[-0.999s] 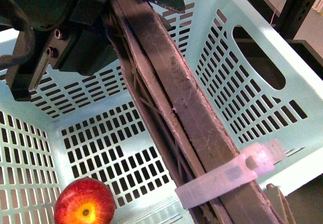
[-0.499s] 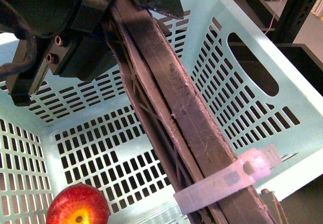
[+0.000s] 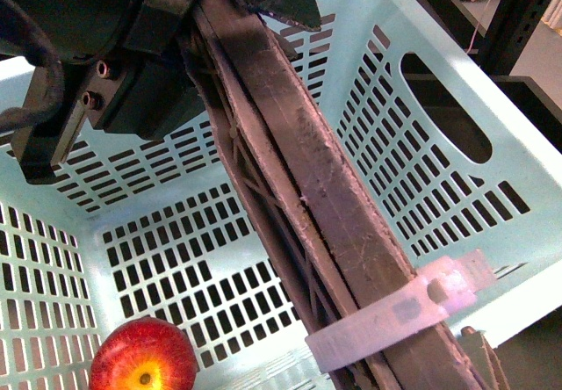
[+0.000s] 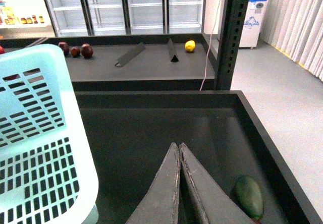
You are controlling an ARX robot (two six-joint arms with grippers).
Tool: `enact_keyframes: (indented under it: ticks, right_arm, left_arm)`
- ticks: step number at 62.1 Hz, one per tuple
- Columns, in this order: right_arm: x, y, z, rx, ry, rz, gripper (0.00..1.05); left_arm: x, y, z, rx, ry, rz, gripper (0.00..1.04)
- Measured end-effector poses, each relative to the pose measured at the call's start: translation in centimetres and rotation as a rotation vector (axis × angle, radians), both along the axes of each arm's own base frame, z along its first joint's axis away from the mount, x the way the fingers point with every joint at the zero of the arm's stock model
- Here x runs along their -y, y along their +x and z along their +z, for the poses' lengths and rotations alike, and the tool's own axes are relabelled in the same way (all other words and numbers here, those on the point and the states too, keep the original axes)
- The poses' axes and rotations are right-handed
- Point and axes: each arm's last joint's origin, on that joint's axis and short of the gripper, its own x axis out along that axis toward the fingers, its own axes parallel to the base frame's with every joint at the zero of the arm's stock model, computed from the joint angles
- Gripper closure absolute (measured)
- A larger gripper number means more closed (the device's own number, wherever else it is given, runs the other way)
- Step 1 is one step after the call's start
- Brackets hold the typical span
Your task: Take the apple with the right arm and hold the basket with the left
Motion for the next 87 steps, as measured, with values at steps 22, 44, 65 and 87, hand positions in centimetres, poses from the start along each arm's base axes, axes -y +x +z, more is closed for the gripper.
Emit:
enact_keyframes:
  ticks: [22,44,65,87]
  right_arm:
    - [0.0,0.0,0.0,0.001,0.000,0.000,0.58]
    - [0.0,0.0,0.0,0.001,0.000,-0.001,0.09]
    - [0.0,0.0,0.0,0.001,0.000,0.000,0.09]
    - [0.0,0.0,0.0,0.001,0.000,0.000,0.09]
  left_arm:
    - [0.0,0.0,0.0,-0.001,-0.001,-0.002,0.91]
    - [-2.3,1.7,0.5,0.030,-0.096,0.614,0.91]
    - [-8.7,5.8,-1.8,-0.093,-0.319,0.881,0.91]
    - [-13.3,5.4,-5.0,-0.162,-0.280,1.049,0.91]
